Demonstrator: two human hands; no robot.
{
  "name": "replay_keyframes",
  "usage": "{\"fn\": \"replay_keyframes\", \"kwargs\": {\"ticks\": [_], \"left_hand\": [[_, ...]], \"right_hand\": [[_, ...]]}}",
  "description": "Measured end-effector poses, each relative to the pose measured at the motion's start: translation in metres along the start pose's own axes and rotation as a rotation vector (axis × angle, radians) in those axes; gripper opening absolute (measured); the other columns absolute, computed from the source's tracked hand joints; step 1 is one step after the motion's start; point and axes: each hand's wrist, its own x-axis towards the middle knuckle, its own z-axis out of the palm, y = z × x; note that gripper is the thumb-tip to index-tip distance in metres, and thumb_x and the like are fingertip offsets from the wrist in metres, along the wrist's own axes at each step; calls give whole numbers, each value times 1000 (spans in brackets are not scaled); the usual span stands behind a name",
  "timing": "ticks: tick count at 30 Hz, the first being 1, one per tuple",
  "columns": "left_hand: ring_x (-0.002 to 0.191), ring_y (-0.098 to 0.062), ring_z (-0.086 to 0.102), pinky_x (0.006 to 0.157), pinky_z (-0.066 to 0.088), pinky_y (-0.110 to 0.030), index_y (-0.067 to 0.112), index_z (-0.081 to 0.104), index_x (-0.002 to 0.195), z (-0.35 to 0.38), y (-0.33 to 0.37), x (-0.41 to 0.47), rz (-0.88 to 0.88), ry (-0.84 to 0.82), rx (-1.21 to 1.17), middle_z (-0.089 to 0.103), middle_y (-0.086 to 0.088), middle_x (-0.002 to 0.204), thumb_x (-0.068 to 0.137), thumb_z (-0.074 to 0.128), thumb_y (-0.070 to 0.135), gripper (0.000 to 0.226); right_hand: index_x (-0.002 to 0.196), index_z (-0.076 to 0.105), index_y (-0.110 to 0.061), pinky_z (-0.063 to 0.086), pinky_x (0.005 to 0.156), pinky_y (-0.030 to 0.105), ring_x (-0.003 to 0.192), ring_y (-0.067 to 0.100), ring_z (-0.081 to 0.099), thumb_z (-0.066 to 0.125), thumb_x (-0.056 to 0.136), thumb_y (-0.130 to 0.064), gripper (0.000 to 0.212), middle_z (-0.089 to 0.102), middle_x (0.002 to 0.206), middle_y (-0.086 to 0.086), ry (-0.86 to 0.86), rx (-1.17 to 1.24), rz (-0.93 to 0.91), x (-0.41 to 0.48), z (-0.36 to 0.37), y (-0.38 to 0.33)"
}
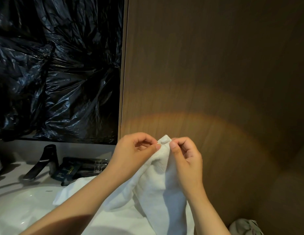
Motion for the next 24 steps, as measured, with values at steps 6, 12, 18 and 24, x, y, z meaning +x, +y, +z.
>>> {"fn": "replay_keyframes", "kwargs": {"ticks": [6,12,18,24], "left_hand": [[74,-20,66,70,56,-30,19,76,79,4,0,2,27,43,7,72,0,74,82,73,14,7],[74,-18,65,70,55,-31,19,75,79,9,3,5,44,68,30,71,2,75,82,74,19,3],[75,-18,66,74,56,-36,22,76,81,-3,-12,-3,22,-113,66,72,3,77,83,73,27,6],[74,-10,67,73,58,-33,28,77,80,-10,-31,-8,6,-162,189,72,14,78,81,73,35,8]], "right_hand": [[91,65,-14,50,67,14,75,4,63,60,95,-8,9,68,81,-5,5,48,44,6,2,-2],[99,71,-25,49,74,10,93,1,67,61,95,-15,15,72,94,-17,-16,-6,83,10,1,-7],[96,72,-25,51,73,11,90,0,66,59,95,-10,20,72,91,-19,83,-29,30,25,-7,-18],[96,70,-30,54,80,17,93,2,65,61,95,-14,19,71,92,-17,121,-119,-95,63,-17,-42]]}}
